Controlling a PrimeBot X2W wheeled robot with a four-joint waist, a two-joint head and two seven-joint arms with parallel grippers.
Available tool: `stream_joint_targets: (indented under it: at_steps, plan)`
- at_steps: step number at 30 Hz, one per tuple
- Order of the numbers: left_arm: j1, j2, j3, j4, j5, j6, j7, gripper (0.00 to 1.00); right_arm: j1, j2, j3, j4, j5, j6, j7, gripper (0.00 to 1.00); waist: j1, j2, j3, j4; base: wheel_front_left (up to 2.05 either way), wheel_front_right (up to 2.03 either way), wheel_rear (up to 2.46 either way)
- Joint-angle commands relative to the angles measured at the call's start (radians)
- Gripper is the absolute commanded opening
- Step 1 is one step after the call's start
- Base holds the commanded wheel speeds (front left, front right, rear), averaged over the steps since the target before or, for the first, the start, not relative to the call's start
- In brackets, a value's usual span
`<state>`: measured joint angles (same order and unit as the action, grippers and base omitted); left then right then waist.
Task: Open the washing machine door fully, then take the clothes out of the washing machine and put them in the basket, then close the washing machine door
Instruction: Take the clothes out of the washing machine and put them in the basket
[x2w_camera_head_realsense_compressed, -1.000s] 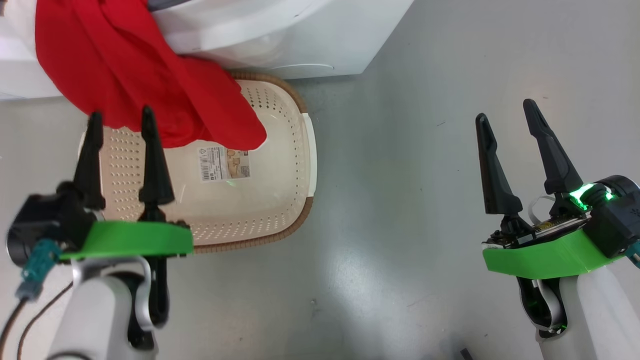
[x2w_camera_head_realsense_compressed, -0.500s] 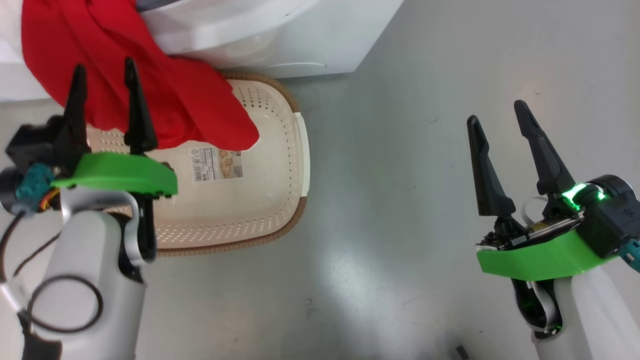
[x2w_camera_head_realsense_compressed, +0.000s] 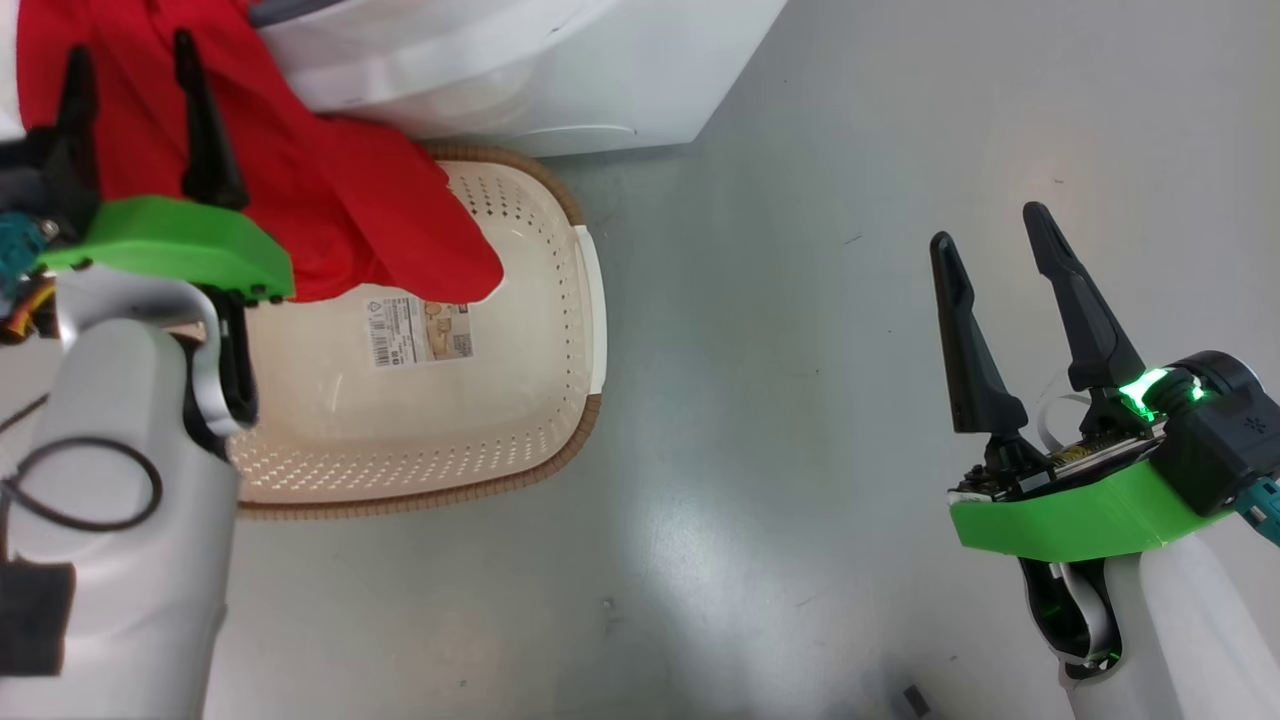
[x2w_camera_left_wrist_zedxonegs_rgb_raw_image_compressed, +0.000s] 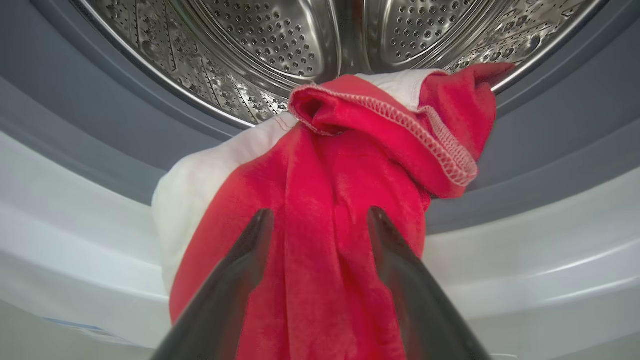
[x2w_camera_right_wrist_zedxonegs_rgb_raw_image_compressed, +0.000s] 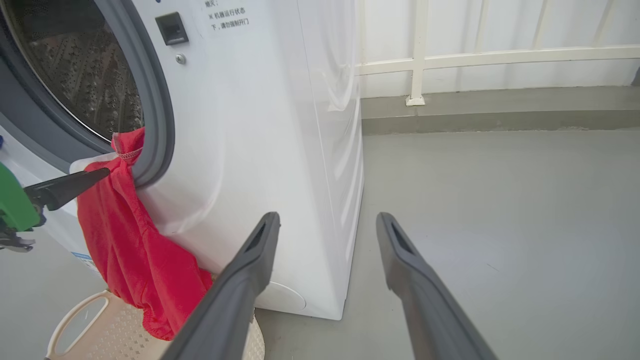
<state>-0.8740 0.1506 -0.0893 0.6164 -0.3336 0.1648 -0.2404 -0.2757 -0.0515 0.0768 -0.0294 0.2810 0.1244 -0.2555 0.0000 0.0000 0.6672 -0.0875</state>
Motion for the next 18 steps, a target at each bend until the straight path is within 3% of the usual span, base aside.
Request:
stream_joint_targets:
  at_steps: [1,15,16,17,18]
  plan:
    - [-0.015,0.048,0.025,0.007,0.015,-0.006,-0.008,1.0,-0.001,0.001,0.022,-0.019,0.001,0.006,-0.006,1.0,0.0,0.0,0.001,-0.002,0.0,0.0,0.0]
    - [-0.122,0.076,0.018,0.177,0.015,-0.021,-0.015,1.0,-0.015,0.001,0.032,-0.019,0.01,0.006,-0.006,1.0,0.0,0.0,0.012,-0.02,0.0,0.0,0.0]
    - [-0.128,0.076,0.017,0.185,0.015,-0.021,-0.016,0.95,-0.016,0.001,0.032,-0.019,0.01,0.006,-0.006,1.0,0.0,0.0,0.012,-0.021,0.0,0.0,0.0]
    - [-0.132,0.077,0.016,0.191,0.015,-0.022,-0.017,0.61,-0.016,0.001,0.031,-0.02,0.01,0.006,-0.006,1.0,0.0,0.0,0.012,-0.021,0.0,0.0,0.0]
    - [-0.136,0.077,0.015,0.198,0.015,-0.023,-0.017,0.15,-0.016,0.001,0.031,-0.02,0.01,0.006,-0.006,1.0,0.0,0.0,0.011,-0.021,0.0,0.0,0.0]
